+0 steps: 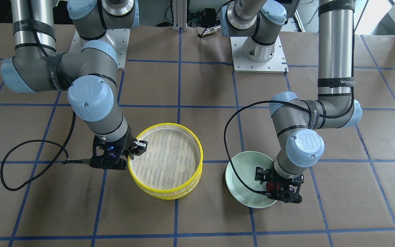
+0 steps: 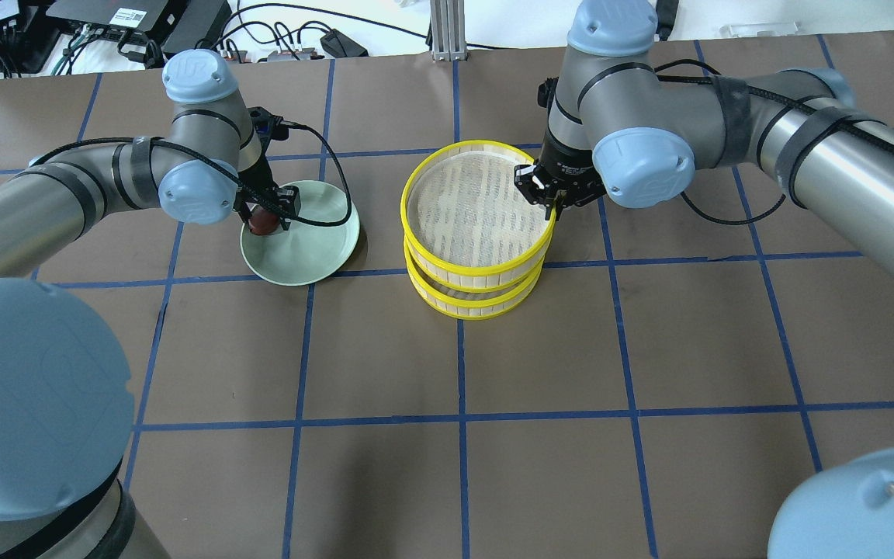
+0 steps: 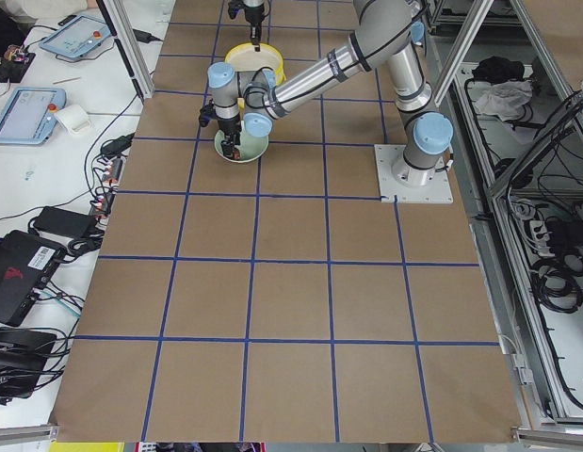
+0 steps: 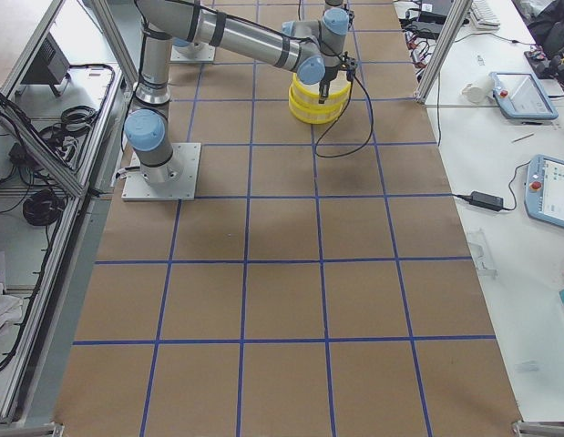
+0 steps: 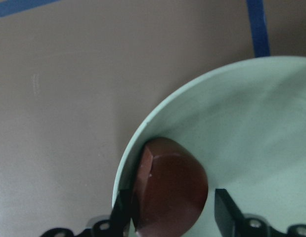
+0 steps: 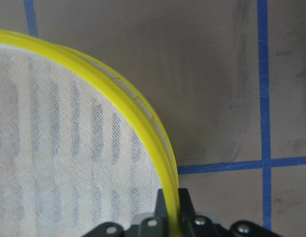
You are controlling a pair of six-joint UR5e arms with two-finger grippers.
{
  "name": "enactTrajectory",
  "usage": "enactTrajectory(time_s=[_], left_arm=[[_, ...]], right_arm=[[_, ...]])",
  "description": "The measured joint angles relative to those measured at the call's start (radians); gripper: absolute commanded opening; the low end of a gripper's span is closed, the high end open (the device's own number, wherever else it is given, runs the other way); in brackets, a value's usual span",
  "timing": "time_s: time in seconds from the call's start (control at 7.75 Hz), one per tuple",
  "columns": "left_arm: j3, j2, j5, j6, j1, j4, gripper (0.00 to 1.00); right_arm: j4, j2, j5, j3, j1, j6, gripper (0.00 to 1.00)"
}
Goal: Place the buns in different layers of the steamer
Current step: 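Grasp the dark red bun on the plate with the left gripper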
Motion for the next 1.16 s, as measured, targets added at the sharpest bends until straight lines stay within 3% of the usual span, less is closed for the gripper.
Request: enactTrajectory(time_s=[0.13, 0.26, 1.16], left_arm=[[0.001, 0.0, 0.0, 0.0, 0.0, -0.001, 0.24], [0.003, 0.002, -0.001, 0.0, 0.0, -0.001, 0.0], [0.009, 0.133, -0.007, -0.015, -0.007, -0.148, 0.0]], right_arm=[[-0.002, 0.0, 0.001, 0.004, 0.0, 0.003, 0.0], [-0.002, 0.0, 0.001, 0.006, 0.001, 0.008, 0.0], [-0.003, -0.002, 0.003, 0.02, 0.008, 0.047, 0.0]])
